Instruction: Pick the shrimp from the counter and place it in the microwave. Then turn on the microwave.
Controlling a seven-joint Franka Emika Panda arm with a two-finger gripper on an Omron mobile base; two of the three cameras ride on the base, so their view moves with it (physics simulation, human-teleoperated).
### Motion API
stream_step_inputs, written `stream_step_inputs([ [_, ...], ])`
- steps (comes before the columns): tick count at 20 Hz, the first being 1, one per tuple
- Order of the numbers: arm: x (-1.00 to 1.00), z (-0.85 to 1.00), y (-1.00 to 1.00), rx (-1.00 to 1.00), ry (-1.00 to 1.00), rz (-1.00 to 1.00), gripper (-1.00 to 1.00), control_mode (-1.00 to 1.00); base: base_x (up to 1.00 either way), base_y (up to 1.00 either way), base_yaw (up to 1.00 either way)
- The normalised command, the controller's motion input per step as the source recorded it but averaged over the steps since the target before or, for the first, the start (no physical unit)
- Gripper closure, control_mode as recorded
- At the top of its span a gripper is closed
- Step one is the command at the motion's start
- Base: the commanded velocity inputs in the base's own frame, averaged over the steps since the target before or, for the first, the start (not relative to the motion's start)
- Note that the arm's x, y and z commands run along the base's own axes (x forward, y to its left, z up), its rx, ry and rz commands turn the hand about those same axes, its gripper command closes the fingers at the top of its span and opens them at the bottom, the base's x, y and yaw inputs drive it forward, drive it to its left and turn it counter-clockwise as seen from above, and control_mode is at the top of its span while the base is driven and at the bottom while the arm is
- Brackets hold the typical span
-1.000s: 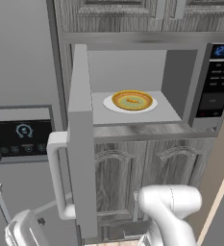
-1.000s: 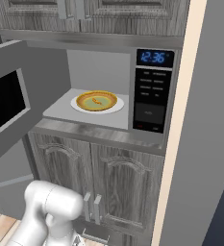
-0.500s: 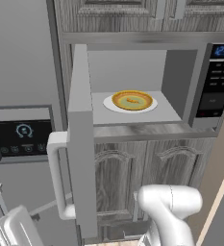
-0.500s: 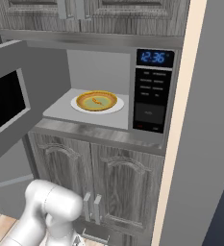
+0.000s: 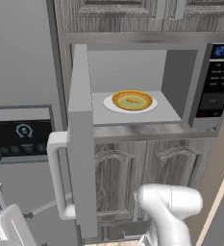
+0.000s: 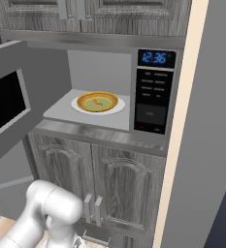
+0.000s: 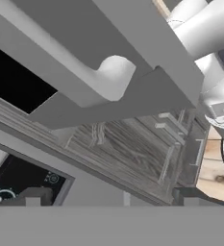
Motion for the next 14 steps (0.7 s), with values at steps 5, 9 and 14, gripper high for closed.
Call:
stream_step_inputs([
  [5,0.04,-0.21,0.32,0.02,0.0,-0.12,-1.0,-1.0,0.0,0.0,0.0],
  [9,0.1,-0.24,0.33,0.02,0.0,-0.13,-1.0,-1.0,0.0,0.0,0.0],
  [14,0.04,-0.26,0.36,0.02,0.0,-0.1,-1.0,-1.0,0.0,0.0,0.0],
])
